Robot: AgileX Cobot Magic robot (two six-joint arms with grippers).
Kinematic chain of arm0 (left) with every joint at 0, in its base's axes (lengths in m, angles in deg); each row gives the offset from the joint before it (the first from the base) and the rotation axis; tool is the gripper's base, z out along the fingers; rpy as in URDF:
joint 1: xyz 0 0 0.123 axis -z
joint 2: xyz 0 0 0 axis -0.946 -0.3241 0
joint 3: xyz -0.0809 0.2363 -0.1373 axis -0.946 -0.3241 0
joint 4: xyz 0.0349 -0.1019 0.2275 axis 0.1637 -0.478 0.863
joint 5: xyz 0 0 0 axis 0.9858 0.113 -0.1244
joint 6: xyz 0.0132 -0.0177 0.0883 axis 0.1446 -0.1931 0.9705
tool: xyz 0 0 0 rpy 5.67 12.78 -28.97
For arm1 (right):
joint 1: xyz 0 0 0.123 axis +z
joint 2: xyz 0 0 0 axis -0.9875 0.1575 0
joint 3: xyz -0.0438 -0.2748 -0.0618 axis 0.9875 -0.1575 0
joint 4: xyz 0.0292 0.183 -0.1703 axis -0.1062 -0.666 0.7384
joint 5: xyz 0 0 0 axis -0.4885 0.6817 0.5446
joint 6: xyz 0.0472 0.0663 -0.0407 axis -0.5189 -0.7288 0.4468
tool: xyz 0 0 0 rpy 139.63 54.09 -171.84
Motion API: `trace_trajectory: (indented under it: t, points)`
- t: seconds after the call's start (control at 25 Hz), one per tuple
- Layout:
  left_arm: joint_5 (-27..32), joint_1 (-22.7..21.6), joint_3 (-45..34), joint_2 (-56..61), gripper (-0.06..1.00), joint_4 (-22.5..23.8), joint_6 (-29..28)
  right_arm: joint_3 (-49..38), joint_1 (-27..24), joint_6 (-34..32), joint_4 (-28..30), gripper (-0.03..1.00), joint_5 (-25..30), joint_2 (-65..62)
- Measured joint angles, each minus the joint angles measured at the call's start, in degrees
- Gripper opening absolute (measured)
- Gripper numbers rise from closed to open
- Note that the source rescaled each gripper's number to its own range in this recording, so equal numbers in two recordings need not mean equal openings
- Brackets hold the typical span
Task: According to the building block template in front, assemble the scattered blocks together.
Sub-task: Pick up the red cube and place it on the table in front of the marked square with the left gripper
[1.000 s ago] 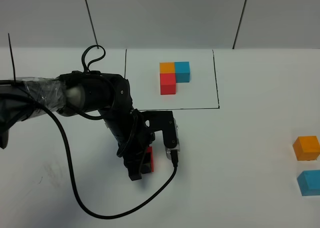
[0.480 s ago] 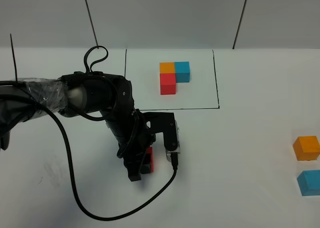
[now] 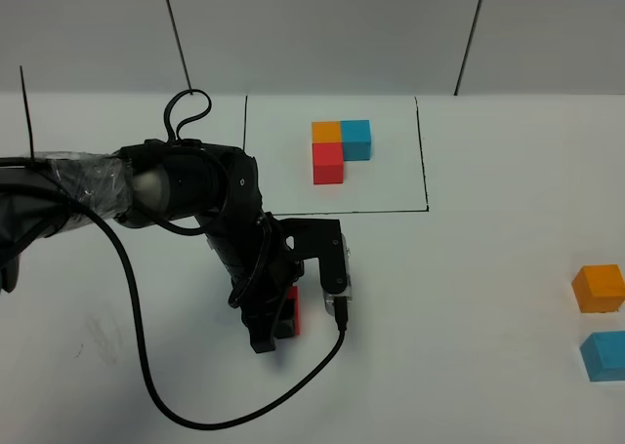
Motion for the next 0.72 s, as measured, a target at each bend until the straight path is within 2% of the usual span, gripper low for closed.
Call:
trace_trajectory:
  t: [0.28,0.56,0.72]
  points:
    - [-0.1,0.1,0.0,0.0,0.58,0.1,-2.0,0.0,0.0,0.0,0.0,0.00,0.0,0.0]
    - [0.0,0.3,0.0,-0.4,0.70,0.4,-3.0,0.0,0.0,0.0,0.0,0.00,0.0,0.0]
    - [-0.4,0.3,0.0,-0.4,0.72,0.4,-3.2,0.0,0.0,0.0,0.0,0.00,0.0,0.0]
